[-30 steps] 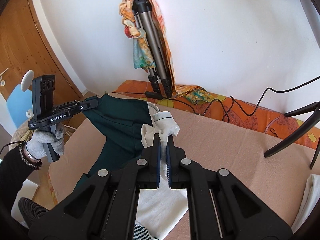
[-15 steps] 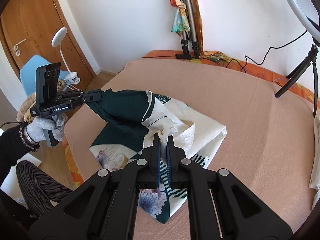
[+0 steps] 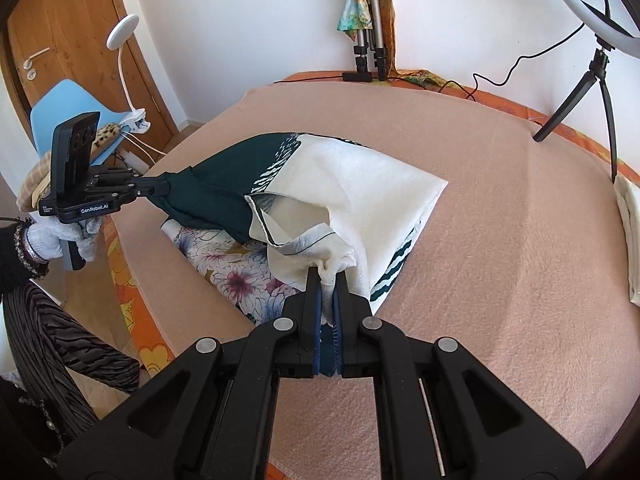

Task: Fold small clothes
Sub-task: 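Lift the collar end with both tools and fold it over the hem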

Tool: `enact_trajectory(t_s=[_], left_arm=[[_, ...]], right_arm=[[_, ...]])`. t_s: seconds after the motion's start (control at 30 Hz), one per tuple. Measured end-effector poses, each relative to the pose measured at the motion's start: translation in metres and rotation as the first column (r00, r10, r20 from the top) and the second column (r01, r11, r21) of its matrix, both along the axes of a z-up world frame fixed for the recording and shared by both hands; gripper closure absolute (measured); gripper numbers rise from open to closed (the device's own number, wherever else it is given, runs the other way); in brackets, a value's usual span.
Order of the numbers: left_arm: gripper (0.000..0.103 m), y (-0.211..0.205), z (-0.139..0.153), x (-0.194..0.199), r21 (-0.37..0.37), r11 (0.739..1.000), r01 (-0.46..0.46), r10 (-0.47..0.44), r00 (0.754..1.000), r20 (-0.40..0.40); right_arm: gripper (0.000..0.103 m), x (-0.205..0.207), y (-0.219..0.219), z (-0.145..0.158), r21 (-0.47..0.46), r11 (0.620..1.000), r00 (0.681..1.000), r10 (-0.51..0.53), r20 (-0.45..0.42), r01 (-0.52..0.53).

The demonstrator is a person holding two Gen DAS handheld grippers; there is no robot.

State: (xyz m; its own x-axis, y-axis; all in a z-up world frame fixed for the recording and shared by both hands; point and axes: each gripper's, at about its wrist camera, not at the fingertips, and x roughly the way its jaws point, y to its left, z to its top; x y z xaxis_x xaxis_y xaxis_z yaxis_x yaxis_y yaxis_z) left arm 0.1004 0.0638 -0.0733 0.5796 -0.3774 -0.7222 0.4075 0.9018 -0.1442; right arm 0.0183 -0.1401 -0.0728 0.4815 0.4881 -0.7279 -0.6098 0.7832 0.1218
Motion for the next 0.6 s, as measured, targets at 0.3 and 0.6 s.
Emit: enact_trajectory(t_s=[0.3, 0.6], left_arm=[[0.079, 0.017, 0.019, -0.031, -0.08, 0.997, -0.022, 0.021, 1.0, -0.012], [0.061, 0.042, -0.013, -0.011, -0.242, 0.951, -0.191, 0.136, 0.965, -0.227]], right_arm=[[0.09, -0.039, -0.016, 0.01, -0.076, 0.996, 0.997, 0.051, 0.064, -0.046], [0.047, -0.021, -0.062, -0.009, 0.205, 0.966, 0.975, -0.118, -0.186, 0.156]])
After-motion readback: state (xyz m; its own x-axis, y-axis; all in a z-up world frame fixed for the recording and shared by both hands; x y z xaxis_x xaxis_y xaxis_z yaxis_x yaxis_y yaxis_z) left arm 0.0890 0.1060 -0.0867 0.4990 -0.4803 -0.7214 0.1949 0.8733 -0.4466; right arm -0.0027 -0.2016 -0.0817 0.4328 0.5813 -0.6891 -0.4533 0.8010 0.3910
